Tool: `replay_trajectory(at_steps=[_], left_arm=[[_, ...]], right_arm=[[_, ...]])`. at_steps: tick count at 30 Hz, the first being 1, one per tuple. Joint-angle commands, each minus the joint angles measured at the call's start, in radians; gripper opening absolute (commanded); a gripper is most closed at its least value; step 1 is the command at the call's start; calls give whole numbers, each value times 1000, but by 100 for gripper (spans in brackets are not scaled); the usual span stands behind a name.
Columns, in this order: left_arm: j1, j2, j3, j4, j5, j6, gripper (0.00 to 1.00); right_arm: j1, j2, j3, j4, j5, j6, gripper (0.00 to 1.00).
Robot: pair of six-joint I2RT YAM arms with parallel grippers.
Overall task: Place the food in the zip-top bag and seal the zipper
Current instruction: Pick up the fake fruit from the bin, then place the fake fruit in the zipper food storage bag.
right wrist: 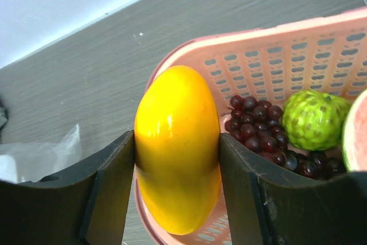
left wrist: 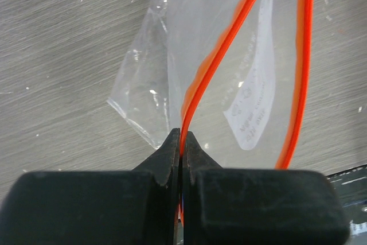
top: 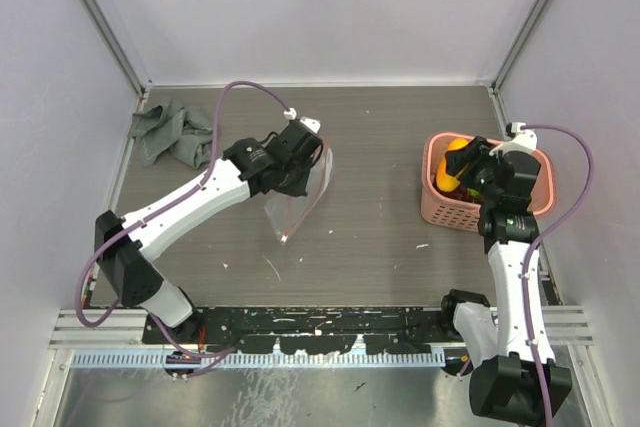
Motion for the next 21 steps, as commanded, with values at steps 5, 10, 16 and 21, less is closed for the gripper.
replay_trajectory(at_steps=[5,10,16,21], left_arm=[[-32,53,73,112,22,-114,0],[-46,98,112,156,52,-150,0],[-59,128,126,190,65,-185,0],[-71,138,122,216,76,-207,0]], right_arm=[[3,-107,30,152,-119,95,9],[18,-147,26,222,-207,185,8],[140,-187,-21,329,-172,282,7],[317,-162,-46,401,-74,296,7]])
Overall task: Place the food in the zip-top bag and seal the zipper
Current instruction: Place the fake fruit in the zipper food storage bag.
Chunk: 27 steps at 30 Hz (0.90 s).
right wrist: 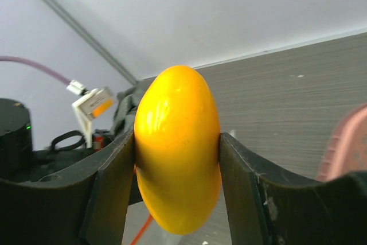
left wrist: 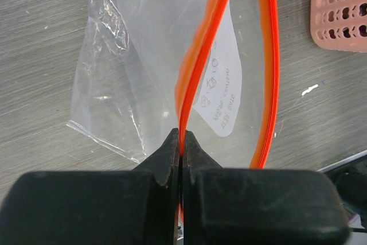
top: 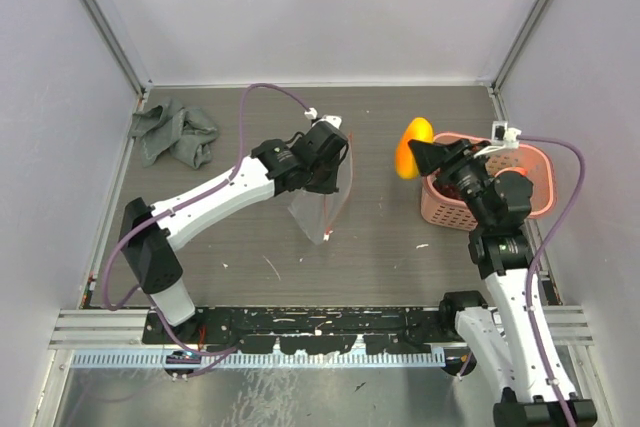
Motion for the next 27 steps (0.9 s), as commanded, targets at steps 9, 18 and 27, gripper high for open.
replay_trajectory(at_steps=[9,18,27], left_arm=[[-15,-13,-5,121,36,-80,0],[-18,-29,-25,130,37,-95,0],[-16,-83,-80,171,35,-109,0]], right_arm=[[372,77,-69,297,259,53,6],[569,179,-92,409,445,0,6],[615,235,-184,479,586,-17,6]])
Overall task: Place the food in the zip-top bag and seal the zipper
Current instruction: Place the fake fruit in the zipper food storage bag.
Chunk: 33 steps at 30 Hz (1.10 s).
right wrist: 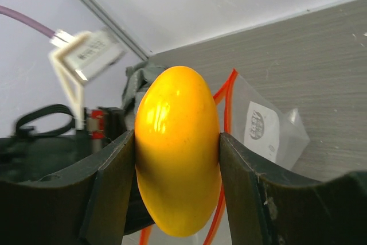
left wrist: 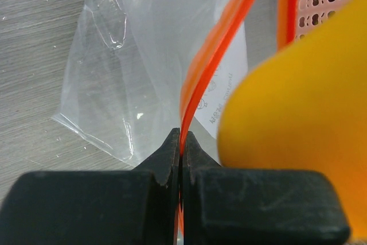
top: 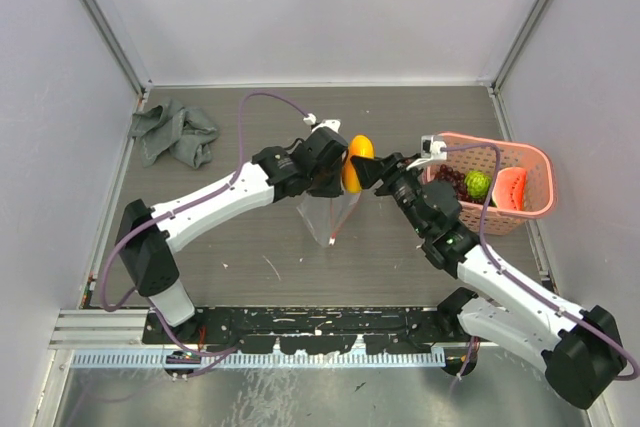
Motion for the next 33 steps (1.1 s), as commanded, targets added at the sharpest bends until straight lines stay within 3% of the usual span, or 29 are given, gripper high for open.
replay_trajectory(at_steps=[1,14,25,33], left_arm=[[-4,-68,-13,73,3,-18,0],[-4,-98,-29,106,15,-28,0],[-4,-123,-49,121,8,-22,0],[-2,-149,-80,122,-31,-6,0]], right_arm=[[11,17,-24,103,89,-16,6],[17,47,-50,66,30,-26,10],[17,75,0,-43,-28,-35,54],[17,55,76,-172,-55,-76,73]])
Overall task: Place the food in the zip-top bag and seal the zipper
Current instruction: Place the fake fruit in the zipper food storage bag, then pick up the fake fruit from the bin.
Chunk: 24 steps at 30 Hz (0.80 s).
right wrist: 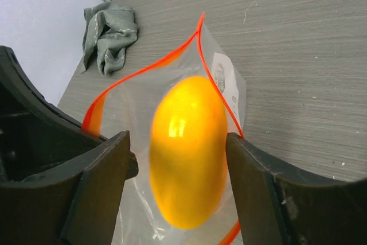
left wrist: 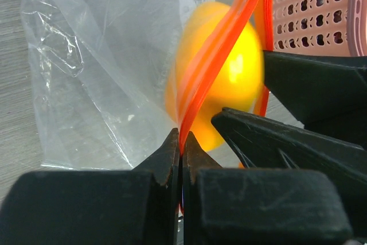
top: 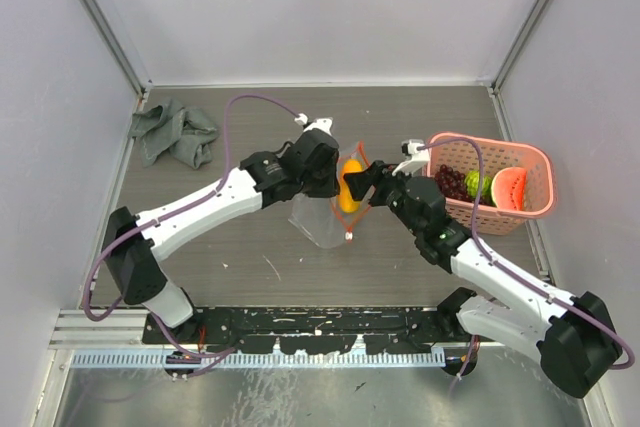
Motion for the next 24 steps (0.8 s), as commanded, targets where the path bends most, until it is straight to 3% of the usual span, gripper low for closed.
replay_trajectory(at_steps=[1,7,16,24], left_arm=[[-2,-72,-13,51,-43,21,0],[1,-86,-28,44,-64,40,0],[31,-120,-39,10,-132,101,0],[76,-149,-18,-39,-183,222,0]], right_arm=[[4,-25,113,-68,-27,-50,75],[5,-22,177,-164,-51,-61,80],[5,-20,337,-436,4,-155,82],[-32,33,533,-793,212,-231,89]])
